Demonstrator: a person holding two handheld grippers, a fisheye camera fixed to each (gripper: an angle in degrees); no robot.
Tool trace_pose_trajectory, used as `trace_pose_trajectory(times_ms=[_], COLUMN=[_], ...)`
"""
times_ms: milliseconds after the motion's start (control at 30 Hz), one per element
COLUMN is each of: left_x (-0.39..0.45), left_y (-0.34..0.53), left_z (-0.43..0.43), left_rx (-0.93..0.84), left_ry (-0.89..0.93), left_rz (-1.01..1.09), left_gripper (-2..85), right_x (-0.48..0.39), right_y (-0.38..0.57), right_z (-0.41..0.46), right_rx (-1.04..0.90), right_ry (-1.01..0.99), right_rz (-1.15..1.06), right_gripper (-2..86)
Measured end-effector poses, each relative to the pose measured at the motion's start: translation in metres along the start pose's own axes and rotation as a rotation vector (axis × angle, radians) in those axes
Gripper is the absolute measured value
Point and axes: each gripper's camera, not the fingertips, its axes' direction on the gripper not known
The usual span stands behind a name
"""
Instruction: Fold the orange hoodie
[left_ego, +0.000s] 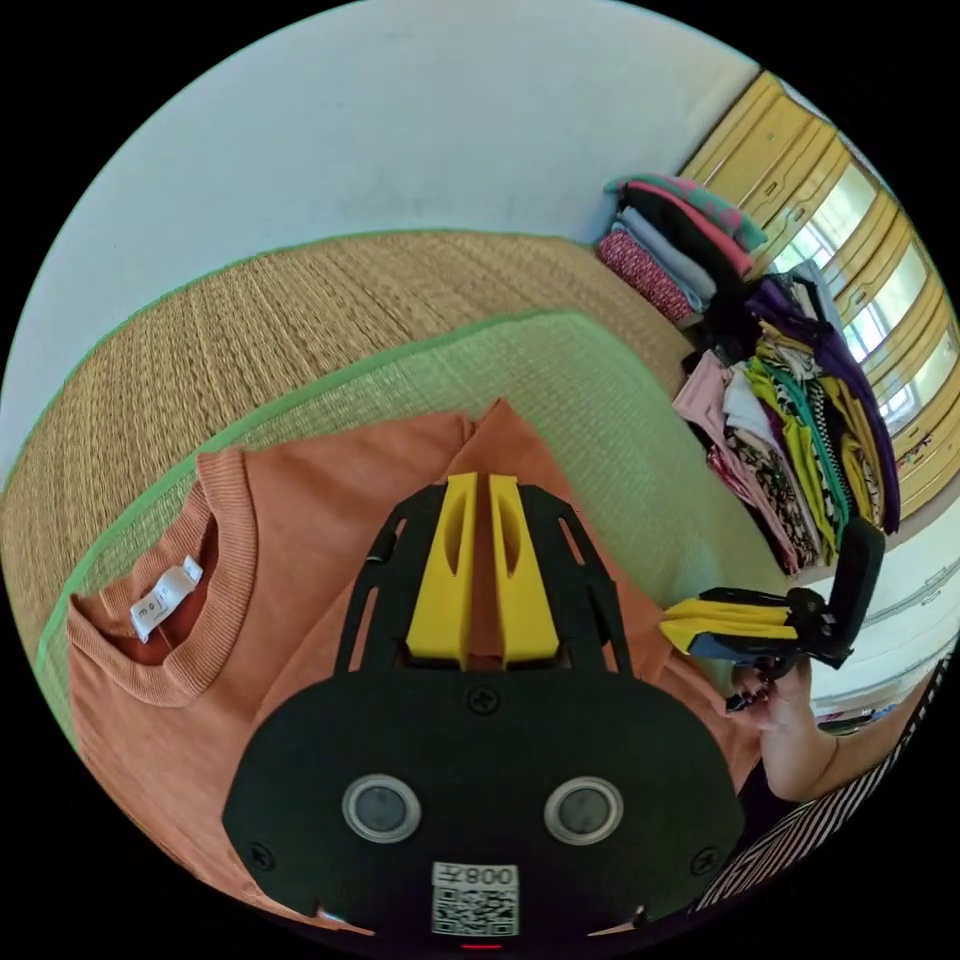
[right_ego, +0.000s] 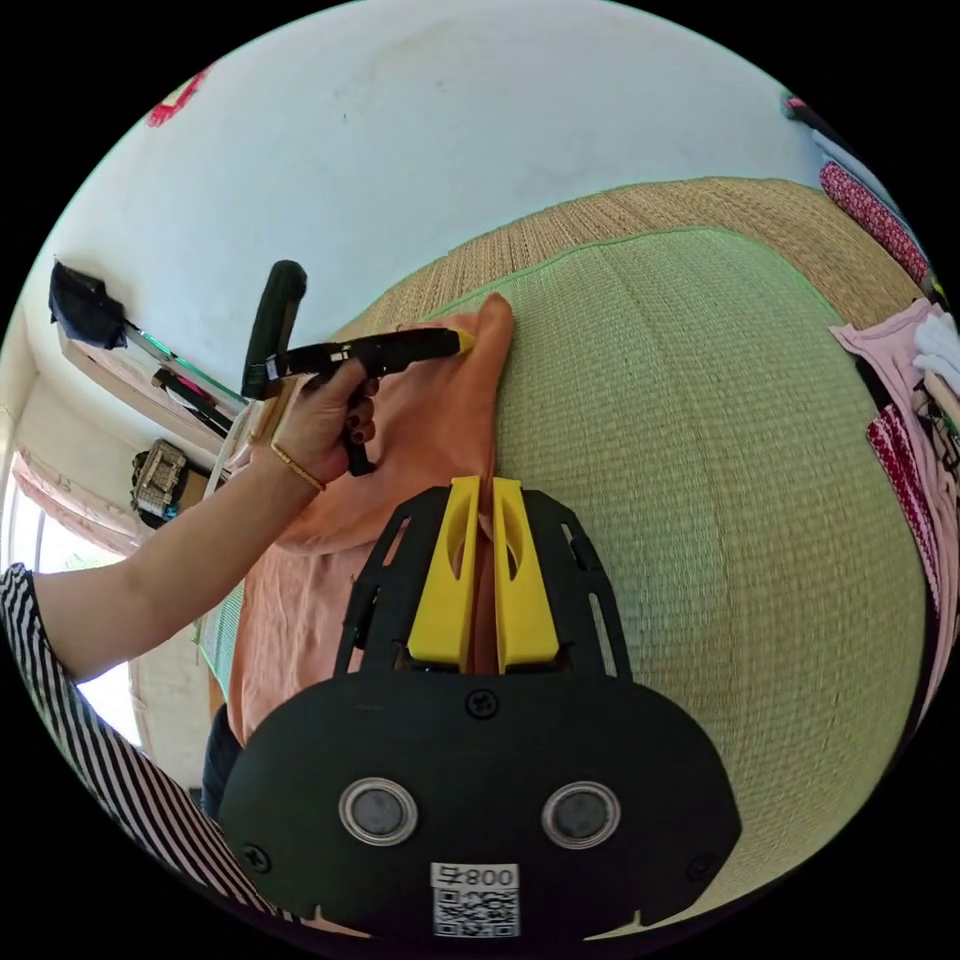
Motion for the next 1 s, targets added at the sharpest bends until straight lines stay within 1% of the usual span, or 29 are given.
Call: trace_pose_trajectory(times_ms=[67, 167, 233, 300, 333, 467, 567, 633, 667, 700, 800, 867, 933, 1000], left_x=[0.005, 0.017, 0.027, 0.044, 0.049, 0.073, 0.078, 0.078, 0.078, 0.078, 0.083, 0.083, 0.077, 0.065], left_y=[0.003, 0.012, 0.021, 0.041, 0.048, 0.086, 0.103, 0.110, 0.115, 0.121, 0.136, 0.146, 0.161, 0.193], left_z=[-0.010, -0.021, -0.019, -0.014, -0.013, 0.003, 0.006, 0.007, 0.009, 0.010, 0.013, 0.013, 0.008, -0.019], left_rx=[0.046, 0.062, 0.027, -0.044, -0.057, -0.135, -0.089, -0.092, -0.087, -0.086, -0.083, -0.079, -0.056, 0.054], left_ry=[0.042, 0.108, 0.165, 0.241, 0.248, 0.194, 0.164, 0.161, 0.155, 0.145, 0.101, 0.084, 0.114, 0.163], left_rz=[-0.005, 0.007, 0.020, 0.049, 0.057, 0.081, 0.088, 0.091, 0.093, 0.096, 0.116, 0.119, 0.077, 0.025], left_gripper=[0.8, 0.5, 0.4, 0.3, 0.2, 0.2, 0.2, 0.2, 0.2, 0.1, 0.1, 0.2, 0.2, 0.2], right_x=[0.000, -0.004, -0.012, -0.021, -0.029, -0.050, -0.058, -0.060, -0.061, -0.065, -0.077, -0.079, -0.080, -0.080], right_y=[0.001, 0.000, -0.013, -0.035, -0.051, -0.107, -0.149, -0.167, -0.168, -0.169, -0.169, -0.172, -0.175, -0.170], right_z=[-0.006, -0.020, -0.025, -0.019, -0.013, 0.015, 0.057, 0.098, 0.104, 0.104, 0.110, 0.110, 0.095, 0.071], right_rx=[0.012, 0.059, 0.092, 0.070, 0.067, 0.037, -0.062, -0.198, -0.206, -0.173, -0.180, -0.186, -0.185, -0.136], right_ry=[0.003, 0.072, 0.057, 0.070, 0.094, 0.191, 0.263, 0.339, 0.343, 0.347, 0.410, 0.414, 0.387, 0.335], right_rz=[-0.008, -0.020, -0.077, -0.135, -0.185, -0.290, -0.326, -0.360, -0.366, -0.376, -0.419, -0.420, -0.394, -0.376], right_gripper=[1.1, 0.4, 0.2, 0.1, 0.1, 0.0, 0.0, 0.0, 0.0, 0.0, 0.0, 0.0, 0.0, 0.0])
